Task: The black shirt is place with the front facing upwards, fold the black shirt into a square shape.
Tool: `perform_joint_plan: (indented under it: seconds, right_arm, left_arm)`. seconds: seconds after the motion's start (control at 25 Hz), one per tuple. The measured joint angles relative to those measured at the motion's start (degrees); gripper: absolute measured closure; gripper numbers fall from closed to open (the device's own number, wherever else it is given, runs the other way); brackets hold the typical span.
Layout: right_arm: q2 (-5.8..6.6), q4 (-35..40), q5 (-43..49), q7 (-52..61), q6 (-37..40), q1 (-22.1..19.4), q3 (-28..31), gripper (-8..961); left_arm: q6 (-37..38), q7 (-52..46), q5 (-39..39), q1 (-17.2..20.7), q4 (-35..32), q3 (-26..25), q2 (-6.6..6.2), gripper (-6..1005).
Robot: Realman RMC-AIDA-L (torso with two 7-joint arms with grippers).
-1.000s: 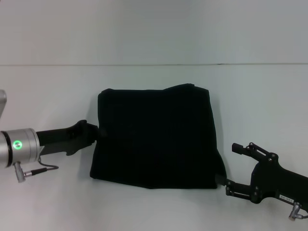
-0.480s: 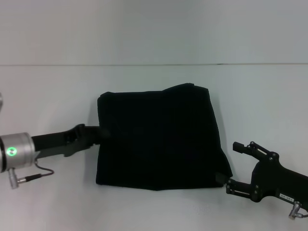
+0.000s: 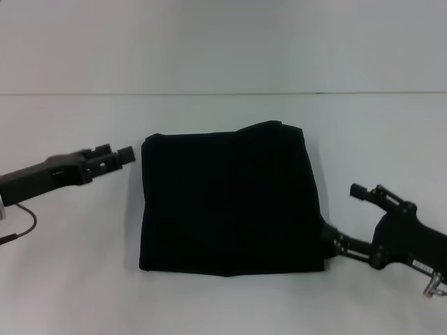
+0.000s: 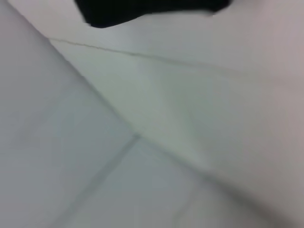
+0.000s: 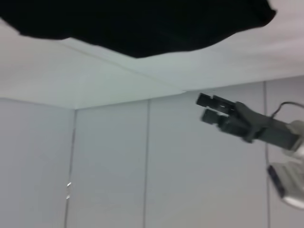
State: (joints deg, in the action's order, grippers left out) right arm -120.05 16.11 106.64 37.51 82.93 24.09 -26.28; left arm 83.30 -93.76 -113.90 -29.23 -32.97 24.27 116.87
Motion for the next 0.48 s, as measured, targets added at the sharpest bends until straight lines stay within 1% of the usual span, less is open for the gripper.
perform_joint_plan:
  seconds: [0.16,0.24,0.32,0.36,0.48]
  right_arm:
    - [-0.03,-0.5,-2.0,0.0,0.4,0.7,0.3,9]
    - [-0.02,-0.8,-2.2,0.0,0.4,0.9,0.3,9]
    - [-0.05,-1.0,-2.2,-0.1,0.5,1.0,0.0,9]
    - [-0.05,-1.1,-2.2,-0.1,0.5,1.1,-0.1,9]
    - [0.05,-1.4,-1.8,-0.1,0.5,0.8,-1.2,9]
  left_arm:
    - [8.0,16.2,0.0,0.7,-1.4,0.5,0.36,229]
    - [13.8,25.2,0.0,1.6,-1.5,0.4,0.59,149]
    - [17.6,29.8,0.1,2.9,-2.4,0.1,1.33,70]
    - [18.3,30.6,0.0,3.5,-3.1,0.2,1.74,30]
    - [17.6,30.9,-2.0,5.7,-5.4,1.6,3.01,30]
